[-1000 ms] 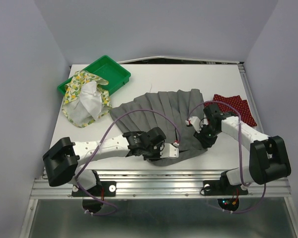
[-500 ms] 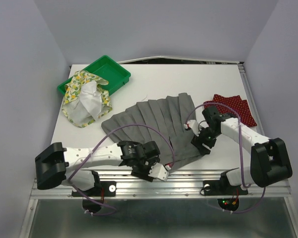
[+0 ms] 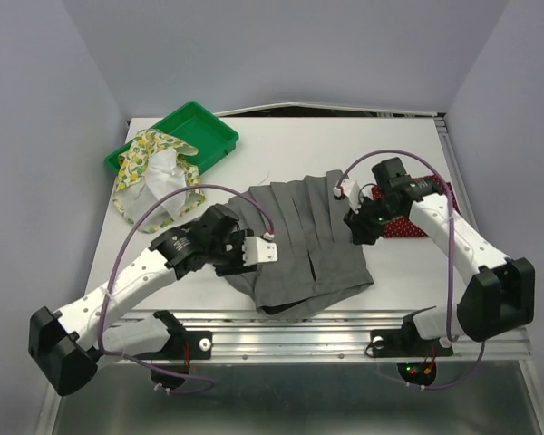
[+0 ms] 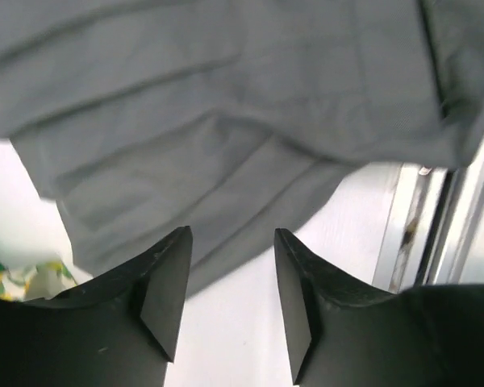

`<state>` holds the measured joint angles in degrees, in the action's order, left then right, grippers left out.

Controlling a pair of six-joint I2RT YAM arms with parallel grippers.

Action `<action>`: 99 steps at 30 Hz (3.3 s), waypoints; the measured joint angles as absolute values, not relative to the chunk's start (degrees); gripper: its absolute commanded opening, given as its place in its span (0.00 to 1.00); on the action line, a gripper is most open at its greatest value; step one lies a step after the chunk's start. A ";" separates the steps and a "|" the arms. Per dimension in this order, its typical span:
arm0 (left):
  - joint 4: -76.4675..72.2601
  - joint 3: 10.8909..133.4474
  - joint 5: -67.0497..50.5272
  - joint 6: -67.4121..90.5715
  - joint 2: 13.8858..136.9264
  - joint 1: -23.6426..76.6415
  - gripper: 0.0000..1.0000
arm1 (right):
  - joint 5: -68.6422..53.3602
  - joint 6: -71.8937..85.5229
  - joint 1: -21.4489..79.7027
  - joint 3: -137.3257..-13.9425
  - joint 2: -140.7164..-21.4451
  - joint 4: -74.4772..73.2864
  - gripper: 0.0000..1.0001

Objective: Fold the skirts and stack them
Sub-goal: Flatten the skirt out

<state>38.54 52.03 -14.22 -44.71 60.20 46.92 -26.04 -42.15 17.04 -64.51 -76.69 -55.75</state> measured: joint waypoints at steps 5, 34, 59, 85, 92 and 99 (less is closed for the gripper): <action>38.26 44.93 -10.26 -51.27 64.77 38.39 0.65 | -25.15 -41.36 18.26 -61.06 -84.16 -53.30 0.49; 25.10 38.17 -10.17 -71.64 65.08 30.30 0.64 | -12.60 -37.63 21.45 -49.56 -88.58 -44.99 0.45; 28.77 29.30 -6.72 -83.64 47.00 23.14 0.00 | -9.76 -39.20 21.45 -47.77 -86.96 -42.57 0.27; 32.42 50.11 -13.47 -53.52 69.01 23.03 0.32 | -20.88 -37.69 21.41 -68.49 -98.00 -48.77 0.38; 32.60 52.27 -12.82 -43.86 87.33 22.76 0.18 | -17.15 -38.81 23.55 -61.41 -98.08 -46.87 0.36; 33.67 68.51 -12.62 -37.34 105.43 22.74 0.09 | -17.28 -37.17 35.55 -53.58 -92.60 -45.78 0.35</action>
<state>33.67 68.51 -12.62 -37.34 105.43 22.74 -17.28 -37.17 35.55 -53.58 -92.60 -45.78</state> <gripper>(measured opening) 0.117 0.354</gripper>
